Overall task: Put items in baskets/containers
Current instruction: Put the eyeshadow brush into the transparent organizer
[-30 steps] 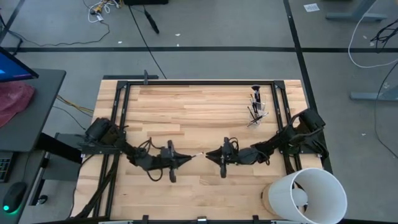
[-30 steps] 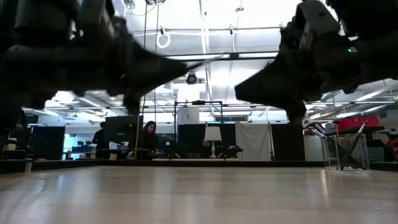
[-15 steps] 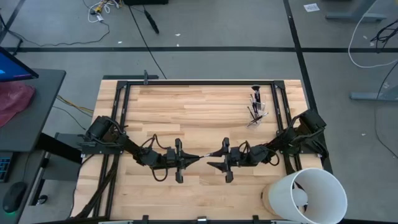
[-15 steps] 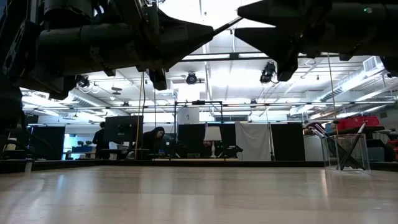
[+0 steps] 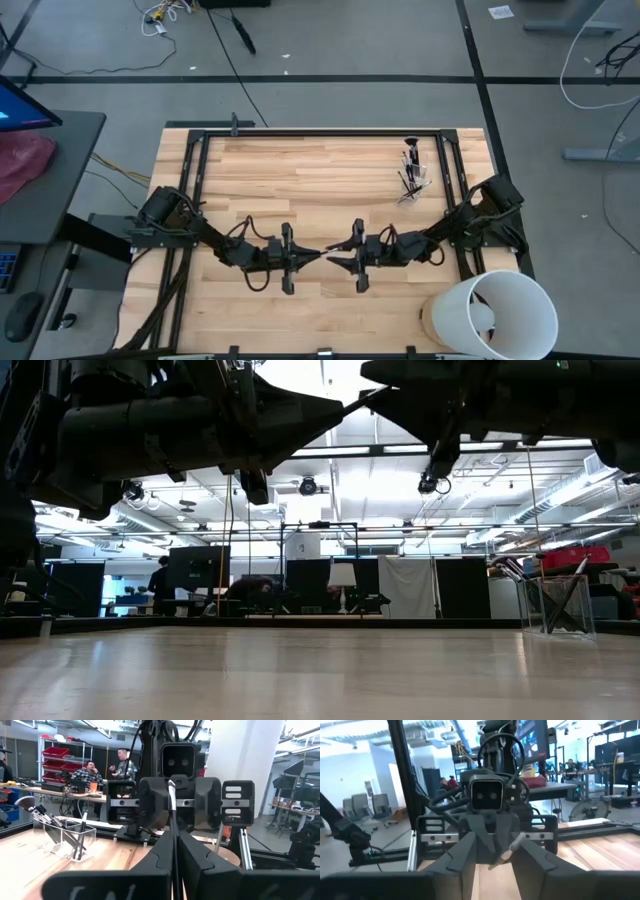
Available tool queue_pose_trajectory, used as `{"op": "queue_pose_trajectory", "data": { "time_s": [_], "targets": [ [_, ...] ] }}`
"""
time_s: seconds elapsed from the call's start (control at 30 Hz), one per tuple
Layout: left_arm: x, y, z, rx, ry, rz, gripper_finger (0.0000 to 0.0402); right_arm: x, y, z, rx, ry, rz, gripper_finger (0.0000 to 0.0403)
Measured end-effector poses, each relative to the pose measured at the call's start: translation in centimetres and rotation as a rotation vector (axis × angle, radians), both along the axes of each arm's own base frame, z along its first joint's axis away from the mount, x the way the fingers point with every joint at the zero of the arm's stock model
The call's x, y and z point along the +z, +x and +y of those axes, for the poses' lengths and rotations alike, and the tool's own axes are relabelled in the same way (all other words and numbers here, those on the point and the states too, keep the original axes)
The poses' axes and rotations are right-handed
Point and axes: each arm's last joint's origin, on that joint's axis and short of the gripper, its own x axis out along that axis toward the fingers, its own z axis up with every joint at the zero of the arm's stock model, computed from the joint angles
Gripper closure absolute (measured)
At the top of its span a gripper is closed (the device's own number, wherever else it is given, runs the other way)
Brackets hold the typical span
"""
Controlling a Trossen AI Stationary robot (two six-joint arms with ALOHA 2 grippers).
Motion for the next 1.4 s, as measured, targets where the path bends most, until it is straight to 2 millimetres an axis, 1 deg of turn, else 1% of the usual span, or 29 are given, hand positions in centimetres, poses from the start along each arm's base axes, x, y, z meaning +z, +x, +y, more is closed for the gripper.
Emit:
{"op": "queue_pose_trajectory", "data": {
  "time_s": [0.17, 0.33, 0.4, 0.47, 0.57, 0.67, 0.8, 0.87, 0.97, 1.07, 1.2, 1.3, 1.4],
  "targets": [
    [0.0, 0.0, 0.0, -0.002, 0.0, -0.001, 0.0387, 0.1, 0.5, 0.2, -0.002, -0.036, 0.028, 0.0317],
    [0.0, 0.0, 0.0, -0.007, 0.002, 0.001, 0.0386, 0.0, 0.5, 0.2, -0.004, -0.038, 0.035, 0.0381],
    [0.0, 0.0, -0.1, -0.007, 0.003, 0.001, 0.0386, 0.0, 0.5, 0.3, 0.001, -0.038, 0.036, 0.0391],
    [0.0, 0.0, 0.0, 0.009, -0.002, 0.003, 0.0382, 0.0, 0.5, 0.2, -0.01, -0.023, 0.039, 0.0388],
    [-0.3, 0.1, 0.0, 0.032, 0.013, 0.036, 0.0357, 0.1, 0.3, 0.3, -0.046, -0.018, 0.088, 0.0392],
    [-1.1, 0.2, 0.1, 0.073, 0.034, 0.118, 0.0312, 0.6, -0.4, 0.3, -0.108, -0.022, 0.206, 0.0393],
    [-2.6, 0.3, 0.3, 0.092, 0.005, 0.252, 0.0254, 2.3, -2.6, -0.4, -0.162, 0.026, 0.375, 0.0393],
    [-3.4, 0.3, 0.5, 0.098, -0.033, 0.309, 0.0233, 3.3, -4.1, -1.2, -0.184, 0.069, 0.459, 0.0393],
    [-4.1, 0.3, 0.7, 0.108, -0.06, 0.375, 0.0213, 4.7, -6.8, -2.7, -0.234, 0.138, 0.59, 0.0393],
    [-4.5, 0.2, 0.7, 0.113, -0.06, 0.408, 0.0206, 6.8, -9.5, -4.7, -0.328, 0.222, 0.722, 0.0393],
    [-4.5, 0.3, 1.1, 0.125, -0.06, 0.411, 0.0209, 10.0, -12.8, -7.1, -0.42, 0.298, 0.874, 0.0393],
    [-4.6, 0.5, 1.5, 0.14, -0.064, 0.41, 0.0215, 12.0, -14.8, -8.6, -0.46, 0.315, 0.944, 0.0393],
    [-4.5, 0.6, 1.8, 0.15, -0.066, 0.41, 0.0219, 13.2, -16.3, -9.9, -0.502, 0.296, 0.974, 0.0393]
  ]
}}
